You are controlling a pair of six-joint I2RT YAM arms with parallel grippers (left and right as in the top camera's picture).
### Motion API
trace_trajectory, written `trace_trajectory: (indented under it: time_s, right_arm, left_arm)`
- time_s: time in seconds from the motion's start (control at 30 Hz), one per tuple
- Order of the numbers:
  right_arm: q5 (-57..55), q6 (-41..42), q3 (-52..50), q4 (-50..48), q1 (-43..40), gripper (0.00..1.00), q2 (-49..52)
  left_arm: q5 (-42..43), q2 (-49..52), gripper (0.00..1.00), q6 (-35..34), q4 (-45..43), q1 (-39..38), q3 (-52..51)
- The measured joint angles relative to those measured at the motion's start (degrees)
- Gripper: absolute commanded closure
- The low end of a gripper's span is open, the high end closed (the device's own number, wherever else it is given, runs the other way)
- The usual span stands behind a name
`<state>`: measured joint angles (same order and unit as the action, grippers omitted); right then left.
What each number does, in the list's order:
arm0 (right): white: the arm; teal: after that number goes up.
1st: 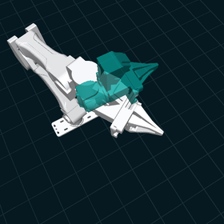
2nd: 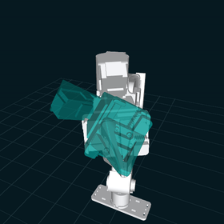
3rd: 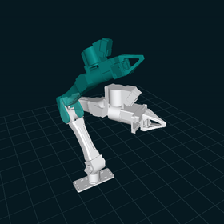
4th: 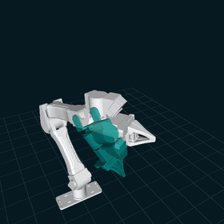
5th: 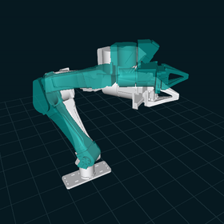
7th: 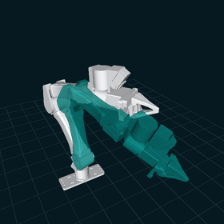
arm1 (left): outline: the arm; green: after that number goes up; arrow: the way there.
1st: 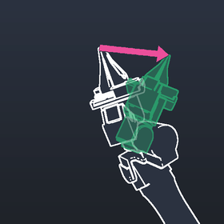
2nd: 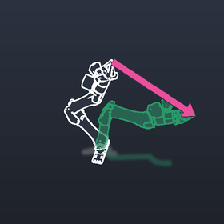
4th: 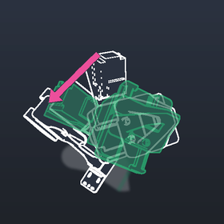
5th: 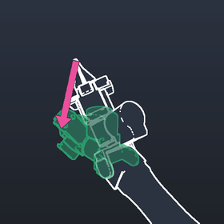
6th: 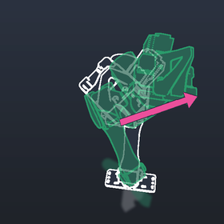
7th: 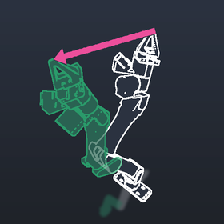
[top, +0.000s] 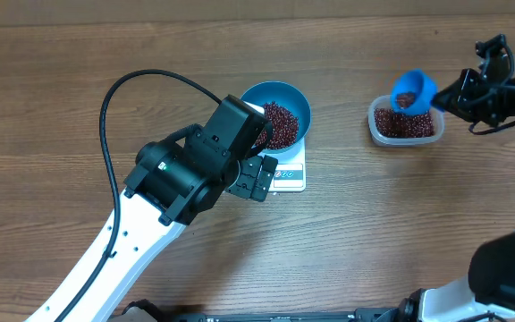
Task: Scoop item into bowl and weigh 150g on scale
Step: 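Move the scoop with the right gripper over the clear bean tub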
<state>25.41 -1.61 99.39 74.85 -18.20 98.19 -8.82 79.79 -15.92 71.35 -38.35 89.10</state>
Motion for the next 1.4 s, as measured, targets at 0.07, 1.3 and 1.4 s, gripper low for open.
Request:
trace_trajectory:
  time_s: [0.07,1.3,1.4]
  right_arm:
    - [-4.37,1.36,0.0,0.02,1.14,0.96,-1.6]
    - [-49.44,8.76,0.0,2.27,22.45,0.96,-5.03]
    - [-49.48,8.74,0.0,2.29,22.99,0.96,-5.03]
  left_arm:
    - [0.0,0.0,0.01,0.0,-0.02,0.0,0.0]
    - [-0.02,0.0,0.0,0.0,-0.02,0.0,0.0]
    - [-0.02,0.0,0.0,0.0,-0.04,0.0,0.0]
